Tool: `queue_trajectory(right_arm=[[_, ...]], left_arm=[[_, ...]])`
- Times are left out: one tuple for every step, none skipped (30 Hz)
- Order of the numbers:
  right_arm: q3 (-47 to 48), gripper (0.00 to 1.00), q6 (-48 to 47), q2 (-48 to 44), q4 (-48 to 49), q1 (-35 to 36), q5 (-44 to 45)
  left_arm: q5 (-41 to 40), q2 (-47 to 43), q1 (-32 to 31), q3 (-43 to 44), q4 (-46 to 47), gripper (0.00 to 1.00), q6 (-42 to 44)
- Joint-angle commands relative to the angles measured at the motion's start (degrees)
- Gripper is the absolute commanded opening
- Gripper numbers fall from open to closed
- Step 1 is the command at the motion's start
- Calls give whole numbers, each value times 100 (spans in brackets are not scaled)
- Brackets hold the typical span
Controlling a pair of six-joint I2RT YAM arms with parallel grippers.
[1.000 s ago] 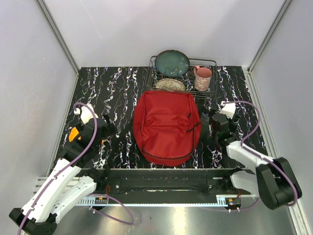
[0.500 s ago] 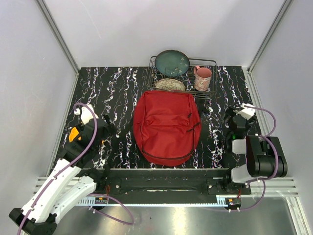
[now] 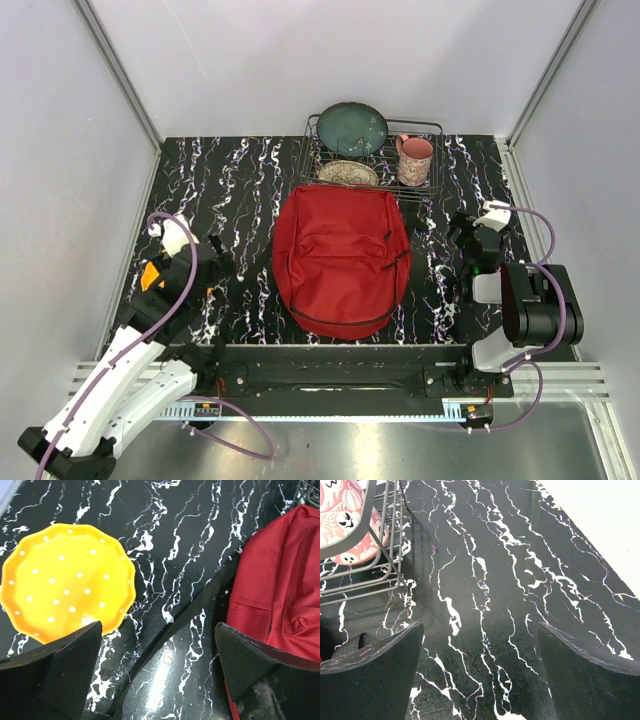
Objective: Pack the student bag
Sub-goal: Reset both arms
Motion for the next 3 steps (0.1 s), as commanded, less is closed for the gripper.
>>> queue_trajectory(right_arm=[[47, 100, 28, 4, 344, -23, 60], [47, 100, 28, 4, 335, -23, 69], [47, 100, 28, 4, 335, -23, 61]], left_arm=[[-593, -114, -8, 193, -62, 99, -154], [-593, -123, -8, 184, -53, 99, -137], [-593, -140, 1, 245, -53, 99, -171]])
